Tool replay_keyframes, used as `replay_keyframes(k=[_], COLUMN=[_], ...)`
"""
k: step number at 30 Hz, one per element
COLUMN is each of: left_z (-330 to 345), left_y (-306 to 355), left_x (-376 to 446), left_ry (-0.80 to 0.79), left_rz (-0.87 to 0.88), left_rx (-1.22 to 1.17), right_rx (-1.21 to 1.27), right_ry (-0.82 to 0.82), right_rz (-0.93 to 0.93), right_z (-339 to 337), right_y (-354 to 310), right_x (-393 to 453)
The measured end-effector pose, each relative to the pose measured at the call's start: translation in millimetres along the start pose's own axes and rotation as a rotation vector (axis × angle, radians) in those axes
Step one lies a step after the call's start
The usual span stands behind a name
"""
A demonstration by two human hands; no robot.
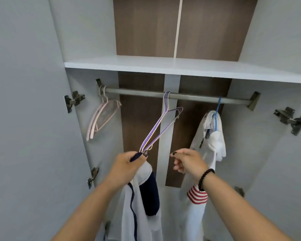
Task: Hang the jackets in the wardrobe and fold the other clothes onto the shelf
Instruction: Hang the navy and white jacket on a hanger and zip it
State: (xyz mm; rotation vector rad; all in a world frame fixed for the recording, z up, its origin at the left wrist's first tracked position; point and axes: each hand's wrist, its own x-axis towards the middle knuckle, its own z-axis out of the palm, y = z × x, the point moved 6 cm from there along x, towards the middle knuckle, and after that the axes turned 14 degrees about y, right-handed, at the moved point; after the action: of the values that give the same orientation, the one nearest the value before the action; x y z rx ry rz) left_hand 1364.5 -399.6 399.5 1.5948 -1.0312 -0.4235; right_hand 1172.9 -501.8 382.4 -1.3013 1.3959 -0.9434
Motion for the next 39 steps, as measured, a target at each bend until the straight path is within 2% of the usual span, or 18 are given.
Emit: replay_keyframes(k=[3, 8, 11, 13, 15, 18, 20, 24, 27, 29, 36, 39], left_z=[-3, -9, -12, -17, -23, -32, -36, -36, -31, -26, -15, -12], left_y=[-5, -36, -53, -58, -59, -62, -67, -76, -74, -71, -53, -40], left_x=[40, 82, 100, 113, 127, 142, 147, 149, 147, 144, 115, 96], left_ry=[-0.123, -0.274, -0.37, -0.36, -0.323, -0.268, -0.249, -0.223, -0.228, -0.226, -0.209, -0.213], left_rz=[0.119, 0.124, 0.15, 0.153, 0.154, 0.14, 0.117, 0.057, 0.036, 0.022, -0.059, -0.057], left_rx=[0.056, 0.076, 0.136, 0.135, 0.127, 0.097, 0.075, 0.049, 0.031, 0.031, -0.043, -0.023], right_rx=[0.009, 0.03, -0.042, -0.106, -0.116, 0.123, 0.183, 0.144, -0.088, -0.133, -0.027, -0.085], right_ry=[0.096, 0.217, 0.303, 0.354, 0.384, 0.361, 0.346, 0.37, 0.407, 0.427, 0.398, 0.361], right_rz=[0.013, 0.109, 0.074, 0.061, 0.126, 0.357, 0.405, 0.343, 0.168, 0.109, 0.085, 0.072], right_z=[33, 83, 103, 110, 114, 121, 124, 120, 102, 86, 27, 3], right_y=[-25, -42, -50, -55, -54, -43, -39, -39, -52, -56, -61, -79], right_x=[49, 118, 154, 173, 187, 194, 195, 197, 195, 193, 169, 157])
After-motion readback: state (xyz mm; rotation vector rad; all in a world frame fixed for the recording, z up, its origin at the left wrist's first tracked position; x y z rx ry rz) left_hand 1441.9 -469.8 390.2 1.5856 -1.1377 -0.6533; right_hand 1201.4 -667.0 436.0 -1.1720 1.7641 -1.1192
